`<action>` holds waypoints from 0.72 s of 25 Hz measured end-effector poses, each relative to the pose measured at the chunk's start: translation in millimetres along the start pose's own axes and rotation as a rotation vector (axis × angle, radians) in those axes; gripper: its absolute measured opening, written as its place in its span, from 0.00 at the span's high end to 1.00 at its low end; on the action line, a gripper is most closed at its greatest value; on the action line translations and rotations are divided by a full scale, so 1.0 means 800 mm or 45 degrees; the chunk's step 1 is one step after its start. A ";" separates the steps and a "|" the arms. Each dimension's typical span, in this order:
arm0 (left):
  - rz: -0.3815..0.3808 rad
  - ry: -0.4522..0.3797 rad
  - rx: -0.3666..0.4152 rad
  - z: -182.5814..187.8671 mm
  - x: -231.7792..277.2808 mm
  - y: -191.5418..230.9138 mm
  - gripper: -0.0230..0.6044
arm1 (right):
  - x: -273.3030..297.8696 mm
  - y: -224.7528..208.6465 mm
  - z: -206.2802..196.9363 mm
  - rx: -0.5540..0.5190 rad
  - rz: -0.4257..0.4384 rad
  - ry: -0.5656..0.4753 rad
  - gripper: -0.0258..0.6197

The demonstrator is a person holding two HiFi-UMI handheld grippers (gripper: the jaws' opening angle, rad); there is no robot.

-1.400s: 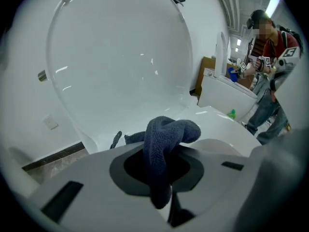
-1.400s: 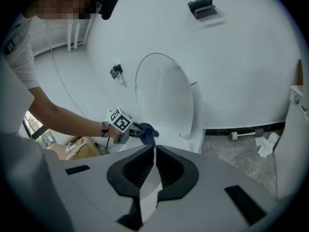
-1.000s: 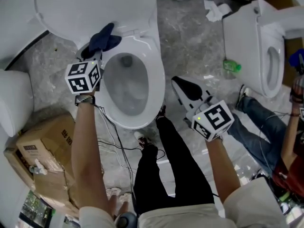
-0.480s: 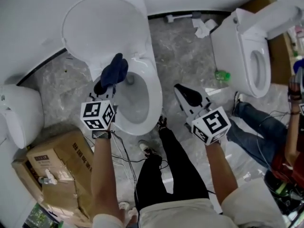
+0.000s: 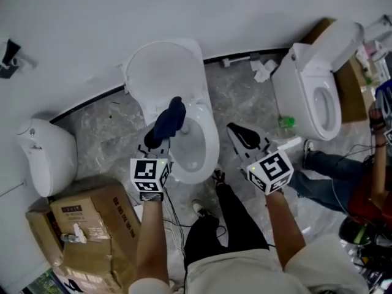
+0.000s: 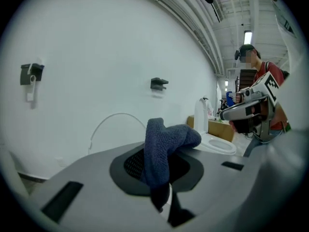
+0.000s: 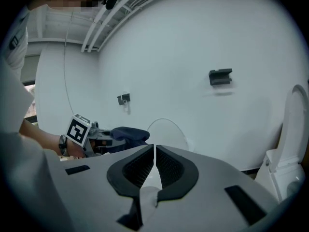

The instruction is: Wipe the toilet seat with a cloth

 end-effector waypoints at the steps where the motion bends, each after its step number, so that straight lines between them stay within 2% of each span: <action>1: 0.005 -0.018 0.013 0.014 -0.012 -0.005 0.90 | -0.006 0.005 0.013 -0.021 0.005 -0.011 0.90; 8: 0.032 -0.104 0.059 0.082 -0.079 -0.036 0.90 | -0.044 0.036 0.095 -0.087 0.056 -0.121 0.90; 12: 0.035 -0.127 0.101 0.117 -0.110 -0.053 0.90 | -0.071 0.058 0.133 -0.064 0.087 -0.185 0.91; 18: 0.045 -0.163 0.115 0.169 -0.157 -0.078 0.90 | -0.108 0.095 0.172 -0.126 0.102 -0.199 0.91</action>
Point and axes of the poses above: the fingertips, and each gripper's own axes: x forward along the fingers, y to its left, z out of its top, the point moved 3 cm from there along -x, backward along the fingers, and after that the axes turned 7 degrees about -z, right-handed, at the moved point
